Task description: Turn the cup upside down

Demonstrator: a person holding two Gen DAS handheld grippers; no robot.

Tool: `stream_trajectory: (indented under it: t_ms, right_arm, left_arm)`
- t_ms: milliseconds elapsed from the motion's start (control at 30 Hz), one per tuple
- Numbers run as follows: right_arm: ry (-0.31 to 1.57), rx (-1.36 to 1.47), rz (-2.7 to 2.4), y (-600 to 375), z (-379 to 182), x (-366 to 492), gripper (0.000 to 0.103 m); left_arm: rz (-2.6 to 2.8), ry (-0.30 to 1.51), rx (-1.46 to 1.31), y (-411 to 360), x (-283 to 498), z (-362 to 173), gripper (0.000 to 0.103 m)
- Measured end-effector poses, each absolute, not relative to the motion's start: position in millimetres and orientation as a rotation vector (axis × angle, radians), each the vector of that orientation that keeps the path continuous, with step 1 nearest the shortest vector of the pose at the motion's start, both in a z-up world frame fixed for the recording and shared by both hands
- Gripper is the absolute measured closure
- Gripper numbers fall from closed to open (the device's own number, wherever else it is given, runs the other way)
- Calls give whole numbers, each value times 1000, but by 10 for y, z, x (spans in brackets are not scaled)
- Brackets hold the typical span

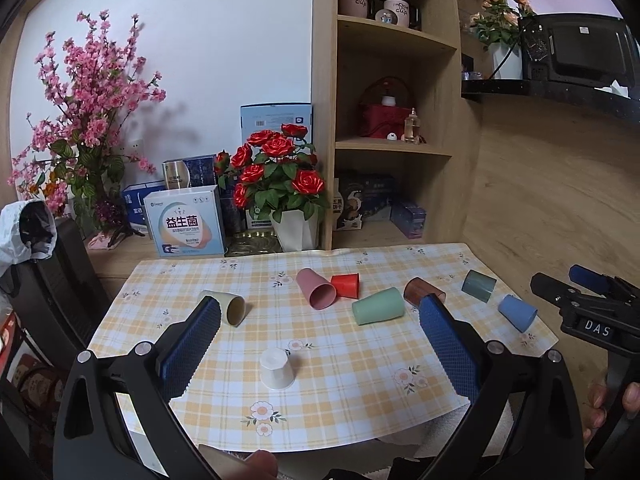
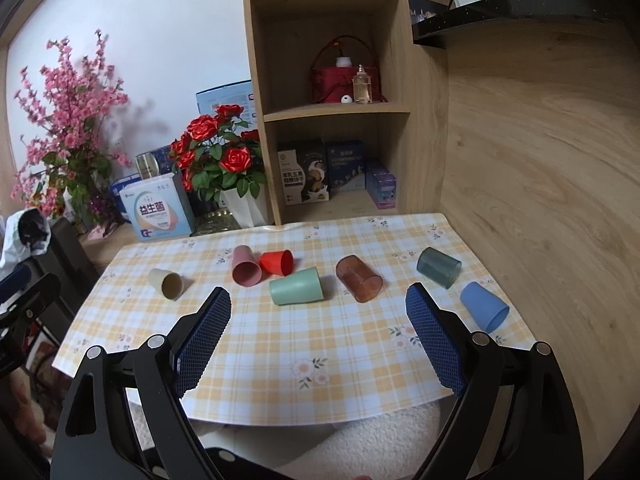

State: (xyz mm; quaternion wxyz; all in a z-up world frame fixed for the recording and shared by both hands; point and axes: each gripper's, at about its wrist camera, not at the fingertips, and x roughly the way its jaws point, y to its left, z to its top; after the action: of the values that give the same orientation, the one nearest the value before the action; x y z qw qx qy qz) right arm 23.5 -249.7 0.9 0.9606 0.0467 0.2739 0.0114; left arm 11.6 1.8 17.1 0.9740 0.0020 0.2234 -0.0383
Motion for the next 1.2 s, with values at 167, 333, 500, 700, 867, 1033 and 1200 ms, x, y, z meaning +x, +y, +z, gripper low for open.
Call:
stream_trajectory:
  t_ms: [167, 333, 500, 700, 867, 1033, 1200]
  right_arm:
    - [557, 101, 19, -2516, -10, 218, 17]
    - [554, 98, 19, -2508, -5, 216, 17]
    - [543, 93, 13, -2513, 6, 205, 17]
    - [543, 90, 9, -2508, 17, 191, 17]
    - [548, 88, 3, -2512, 16, 189, 17]
    - [549, 89, 0, -2512, 14, 196, 17]
    - [550, 89, -6, -2507, 8, 194, 17]
  left_arm:
    - [-65, 445, 16, -9, 103, 162, 6]
    - [-48, 438, 29, -23, 74, 160, 6]
    - [-40, 429, 31, -15, 48, 162, 6]
    - [-21, 422, 46, -32, 41, 170, 6]
    - [-15, 420, 53, -34, 36, 169, 6]
    - [-9, 419, 58, -35, 33, 175, 6]
    - [3, 418, 61, -22, 28, 179, 6]
